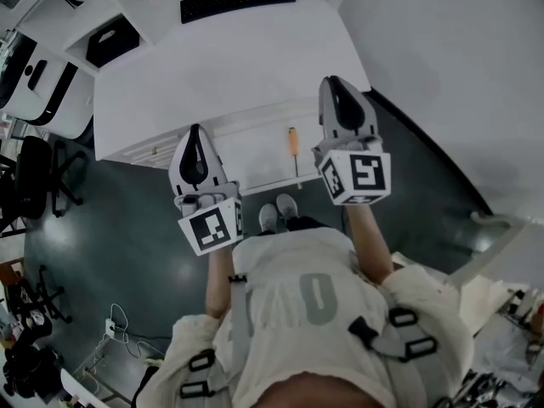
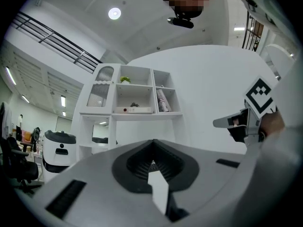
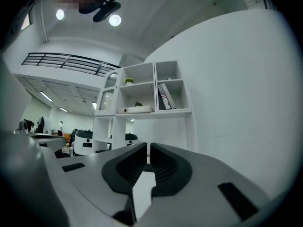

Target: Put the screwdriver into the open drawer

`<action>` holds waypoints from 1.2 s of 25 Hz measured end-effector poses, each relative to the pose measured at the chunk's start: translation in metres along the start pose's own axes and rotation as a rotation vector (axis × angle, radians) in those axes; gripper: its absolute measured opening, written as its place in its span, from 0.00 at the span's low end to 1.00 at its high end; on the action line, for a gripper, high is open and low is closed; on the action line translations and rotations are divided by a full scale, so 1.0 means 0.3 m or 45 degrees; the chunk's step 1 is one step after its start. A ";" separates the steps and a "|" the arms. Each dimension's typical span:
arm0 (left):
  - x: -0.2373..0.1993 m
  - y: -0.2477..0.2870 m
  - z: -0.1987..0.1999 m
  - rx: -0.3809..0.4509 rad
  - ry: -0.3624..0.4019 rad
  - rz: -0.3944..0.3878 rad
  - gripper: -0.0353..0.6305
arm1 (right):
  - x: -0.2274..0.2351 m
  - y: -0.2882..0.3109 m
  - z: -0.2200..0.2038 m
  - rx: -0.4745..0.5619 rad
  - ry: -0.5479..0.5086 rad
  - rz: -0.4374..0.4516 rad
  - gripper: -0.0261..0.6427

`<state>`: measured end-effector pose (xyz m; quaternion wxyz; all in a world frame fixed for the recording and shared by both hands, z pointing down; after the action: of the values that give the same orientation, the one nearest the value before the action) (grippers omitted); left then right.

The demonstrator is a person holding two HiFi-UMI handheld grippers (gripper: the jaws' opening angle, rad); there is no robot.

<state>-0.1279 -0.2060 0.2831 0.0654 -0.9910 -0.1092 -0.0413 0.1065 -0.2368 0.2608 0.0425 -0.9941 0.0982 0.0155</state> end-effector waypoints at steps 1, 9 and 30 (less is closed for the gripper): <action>0.000 0.005 0.009 0.009 0.007 -0.004 0.06 | -0.006 -0.011 0.005 0.011 -0.009 -0.005 0.07; 0.006 0.028 0.054 0.047 0.015 -0.021 0.06 | -0.018 -0.076 -0.045 0.008 0.105 -0.036 0.05; 0.010 0.039 0.062 0.048 0.000 -0.039 0.06 | -0.030 -0.103 -0.040 -0.015 0.078 -0.036 0.05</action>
<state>-0.1212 -0.2142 0.2637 0.0836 -0.9878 -0.1251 -0.0402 0.1041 -0.2060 0.2756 0.0336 -0.9957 0.0851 -0.0151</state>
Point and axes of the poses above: the fingertips, and each gripper's own axes: y forward along the fingers, x to its right, z out of its top, the point moved 1 cm from there along -y, backward along the fingers, and after that the axes turned 1 degree about -y, right-handed, at the moved point
